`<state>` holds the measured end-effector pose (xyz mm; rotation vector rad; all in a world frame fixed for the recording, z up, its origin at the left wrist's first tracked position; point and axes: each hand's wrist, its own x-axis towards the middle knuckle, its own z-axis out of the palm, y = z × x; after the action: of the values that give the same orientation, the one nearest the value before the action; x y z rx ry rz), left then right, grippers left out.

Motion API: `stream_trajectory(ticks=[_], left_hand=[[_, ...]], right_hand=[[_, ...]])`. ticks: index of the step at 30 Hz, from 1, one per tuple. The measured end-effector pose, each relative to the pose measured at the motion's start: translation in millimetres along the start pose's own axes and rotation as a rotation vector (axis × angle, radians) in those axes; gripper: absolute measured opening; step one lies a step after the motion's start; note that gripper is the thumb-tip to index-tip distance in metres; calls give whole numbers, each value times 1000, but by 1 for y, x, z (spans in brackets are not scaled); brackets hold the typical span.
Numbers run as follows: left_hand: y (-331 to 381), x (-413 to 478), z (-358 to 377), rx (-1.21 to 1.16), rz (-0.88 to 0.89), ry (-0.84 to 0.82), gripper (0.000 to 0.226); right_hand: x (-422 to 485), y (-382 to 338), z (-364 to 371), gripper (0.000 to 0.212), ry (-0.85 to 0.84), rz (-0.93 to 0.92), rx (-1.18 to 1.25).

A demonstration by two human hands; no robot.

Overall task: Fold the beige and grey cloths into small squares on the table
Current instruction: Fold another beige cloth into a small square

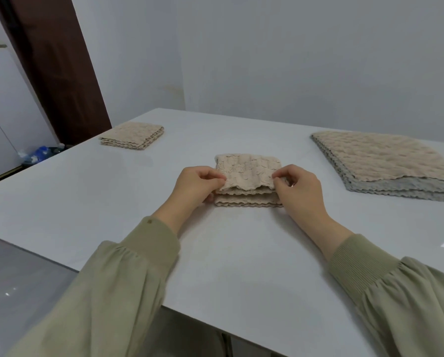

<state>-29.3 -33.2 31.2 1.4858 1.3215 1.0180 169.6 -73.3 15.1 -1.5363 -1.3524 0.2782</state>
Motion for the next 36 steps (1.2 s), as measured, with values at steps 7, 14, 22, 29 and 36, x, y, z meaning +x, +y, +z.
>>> stream_trajectory(ticks=[7,14,22,29,36], left_hand=[[-3,2,-4,97,-25,-31,13],[-8,5,-3,130,1,-55,12],[-12,9,-3,162,27,-101,7],[-14,13,-5,139,26,-121,11],[-9,40,0,-77,-48,132,10]], right_hand=[[-3,-2,0,21,-65,40,-63],[-1,5,0,21,-103,59,-153],[15,-19,-3,22,104,-218,-365],[46,-32,50,44,-371,-237,-533],[45,-5,65,52,-530,-209,-788]])
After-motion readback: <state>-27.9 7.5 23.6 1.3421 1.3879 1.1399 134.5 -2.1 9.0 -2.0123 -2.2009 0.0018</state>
